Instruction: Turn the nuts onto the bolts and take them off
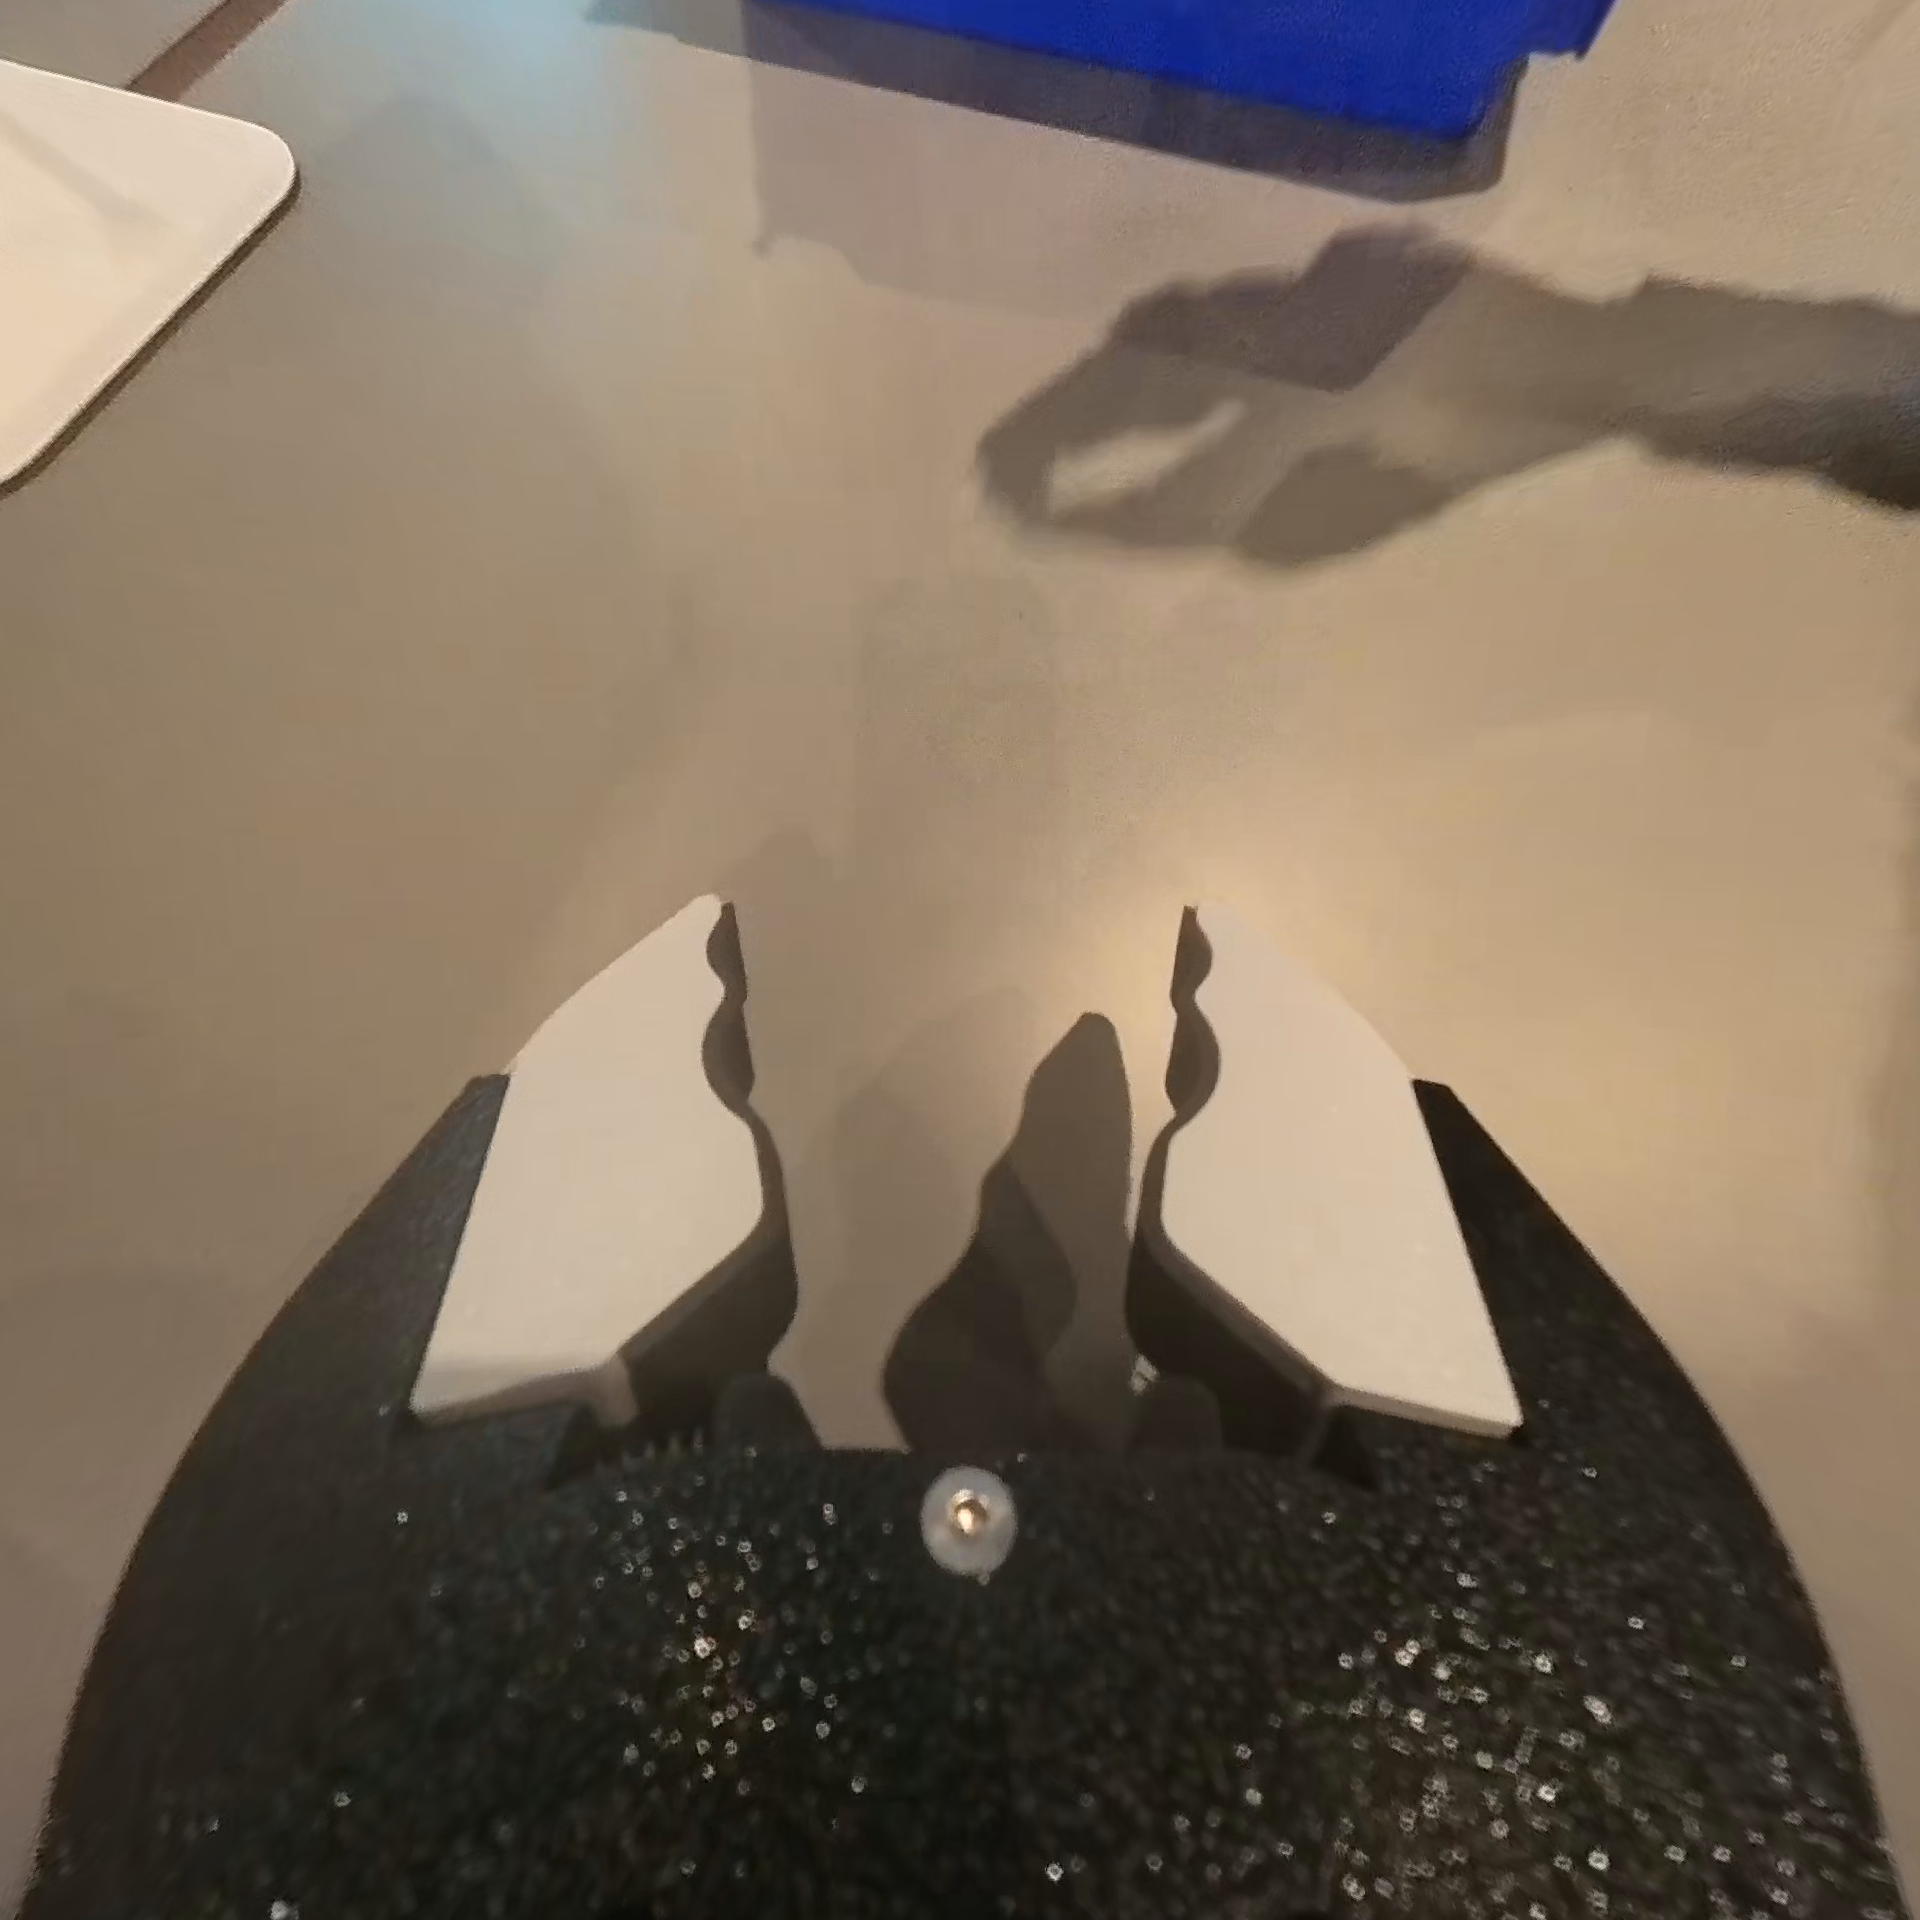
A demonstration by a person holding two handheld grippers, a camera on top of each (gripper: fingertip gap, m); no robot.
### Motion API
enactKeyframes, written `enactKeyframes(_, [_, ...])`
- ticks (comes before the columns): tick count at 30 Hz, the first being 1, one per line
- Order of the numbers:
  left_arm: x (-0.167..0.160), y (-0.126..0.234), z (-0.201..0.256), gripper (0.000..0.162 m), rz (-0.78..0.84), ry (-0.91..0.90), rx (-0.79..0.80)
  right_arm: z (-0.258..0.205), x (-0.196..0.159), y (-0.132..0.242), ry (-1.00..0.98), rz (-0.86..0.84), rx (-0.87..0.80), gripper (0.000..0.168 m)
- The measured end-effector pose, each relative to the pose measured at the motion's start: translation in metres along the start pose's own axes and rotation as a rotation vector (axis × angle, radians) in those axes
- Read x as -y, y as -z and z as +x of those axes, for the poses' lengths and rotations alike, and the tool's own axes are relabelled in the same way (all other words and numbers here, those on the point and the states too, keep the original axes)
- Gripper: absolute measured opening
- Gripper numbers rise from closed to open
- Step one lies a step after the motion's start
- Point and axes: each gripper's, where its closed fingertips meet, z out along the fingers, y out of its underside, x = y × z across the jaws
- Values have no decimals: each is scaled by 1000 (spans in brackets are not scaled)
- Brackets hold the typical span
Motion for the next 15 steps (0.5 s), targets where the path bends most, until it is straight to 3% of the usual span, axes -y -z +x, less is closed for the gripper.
enactKeyframes(3, [-1, -1, 1, 78, -9, -11, 1, 75, -28, 55, -86, -62, -253, 18])
enactKeyframes(7, [1, 0, -3, 80, 0, -11, 27, 150, -115, 103, -323, -257, -475, 19])
enactKeyframes(10, [3, 1, -3, 81, 17, -4, 26, 167, -165, 114, -432, -379, -498, 19])
enactKeyframes(15, [2, -2, -2, 80, 9, -6, 22, 171, -202, 113, -482, -533, -449, 19])
